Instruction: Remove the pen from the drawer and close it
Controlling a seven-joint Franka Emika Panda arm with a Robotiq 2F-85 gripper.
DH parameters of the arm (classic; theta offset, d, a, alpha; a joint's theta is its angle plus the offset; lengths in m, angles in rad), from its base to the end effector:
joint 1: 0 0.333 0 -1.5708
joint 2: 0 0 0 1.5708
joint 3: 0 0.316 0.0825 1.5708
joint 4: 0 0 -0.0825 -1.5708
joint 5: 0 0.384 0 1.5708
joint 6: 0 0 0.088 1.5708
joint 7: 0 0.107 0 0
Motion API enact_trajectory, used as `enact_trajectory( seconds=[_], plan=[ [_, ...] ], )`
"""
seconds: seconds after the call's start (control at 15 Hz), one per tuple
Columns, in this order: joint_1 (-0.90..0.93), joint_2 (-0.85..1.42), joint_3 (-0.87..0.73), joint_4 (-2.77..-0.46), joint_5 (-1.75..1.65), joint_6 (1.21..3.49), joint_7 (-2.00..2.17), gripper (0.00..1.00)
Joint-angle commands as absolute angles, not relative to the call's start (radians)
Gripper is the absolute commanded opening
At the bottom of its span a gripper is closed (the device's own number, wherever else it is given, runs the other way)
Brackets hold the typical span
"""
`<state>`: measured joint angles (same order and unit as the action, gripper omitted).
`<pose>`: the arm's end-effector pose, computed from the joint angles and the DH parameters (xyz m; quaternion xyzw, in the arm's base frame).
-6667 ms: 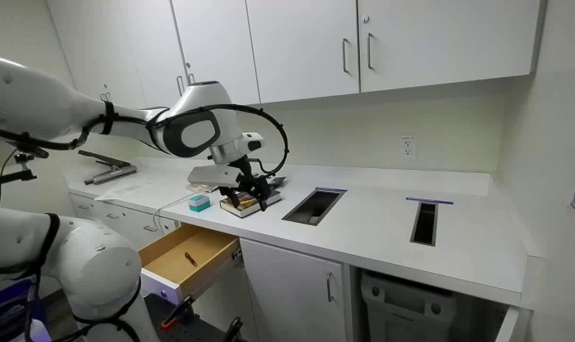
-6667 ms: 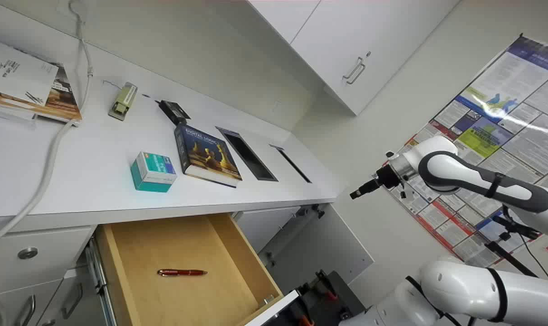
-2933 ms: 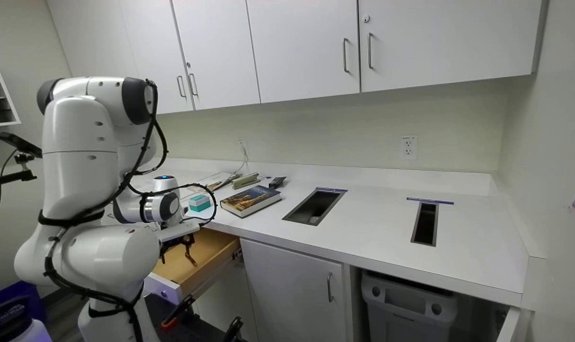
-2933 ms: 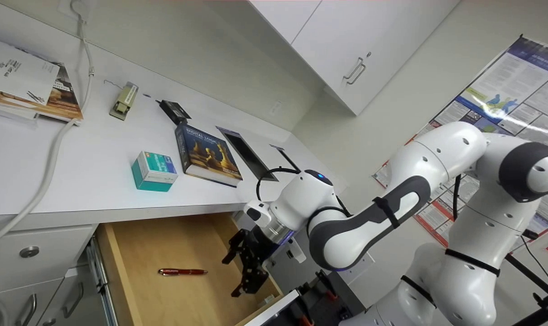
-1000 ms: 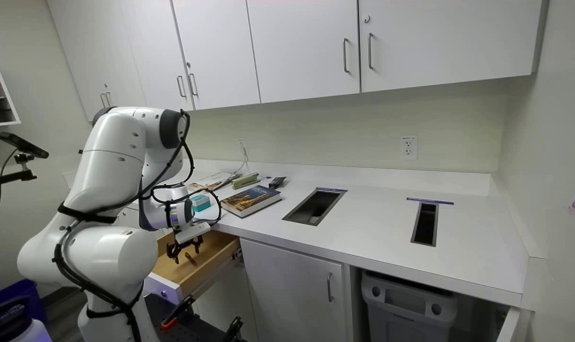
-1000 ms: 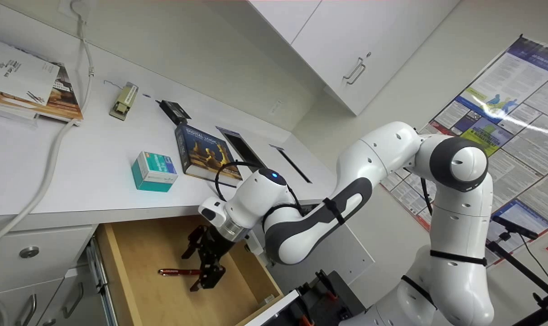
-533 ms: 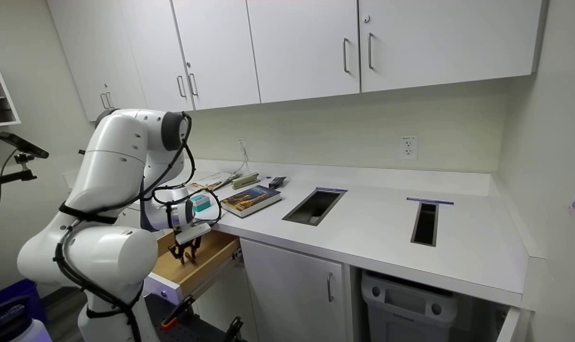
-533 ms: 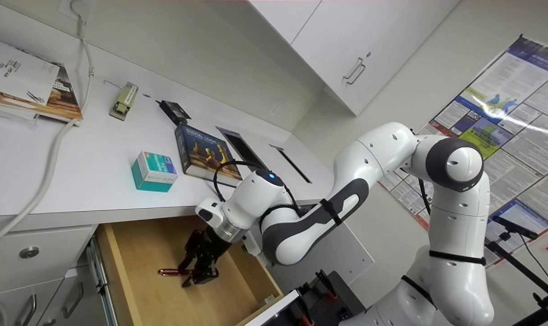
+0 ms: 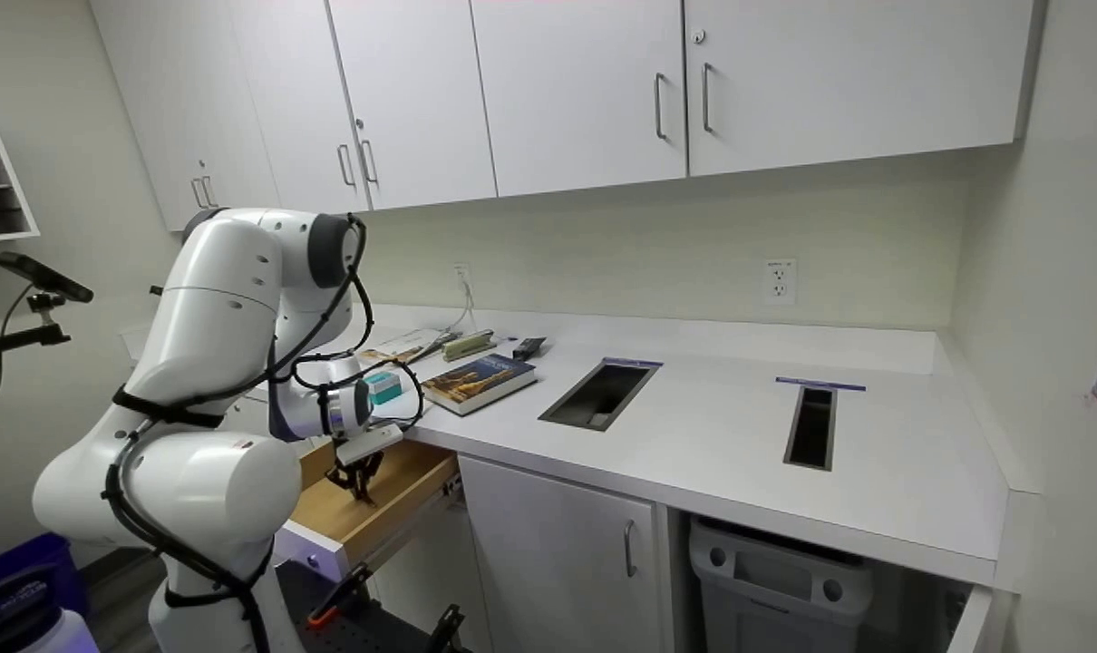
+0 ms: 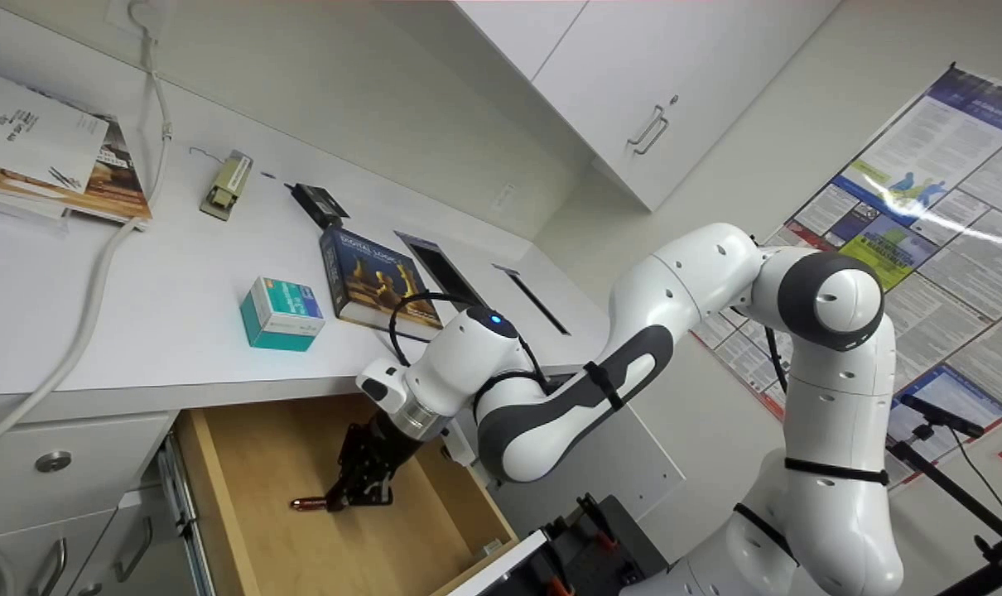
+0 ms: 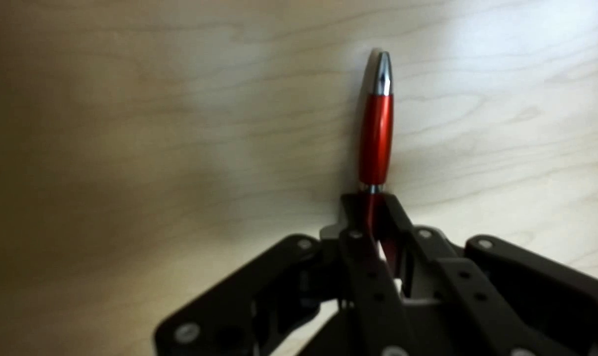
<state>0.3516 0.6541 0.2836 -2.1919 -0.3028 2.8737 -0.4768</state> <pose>0.4223 0.3441 0.1019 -0.7824 -0.6204 -0.0335 0.0430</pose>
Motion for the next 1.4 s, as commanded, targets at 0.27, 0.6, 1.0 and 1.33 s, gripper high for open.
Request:
enact_trajectory(
  seconds=[0.27, 0.6, 1.0, 1.33],
  plan=[
    [0.382, 0.378, 0.285, -2.313, -0.337, 2.739, -0.356, 0.03],
    [0.39, 0.14, 0.269, -2.357, -0.382, 2.644, -0.244, 0.03],
    [0.333, 0.03, 0.228, -2.322, -0.586, 2.586, -0.049, 0.03],
    [0.277, 0.11, 0.203, -2.3, -0.681, 2.645, -0.043, 0.03]
  ],
)
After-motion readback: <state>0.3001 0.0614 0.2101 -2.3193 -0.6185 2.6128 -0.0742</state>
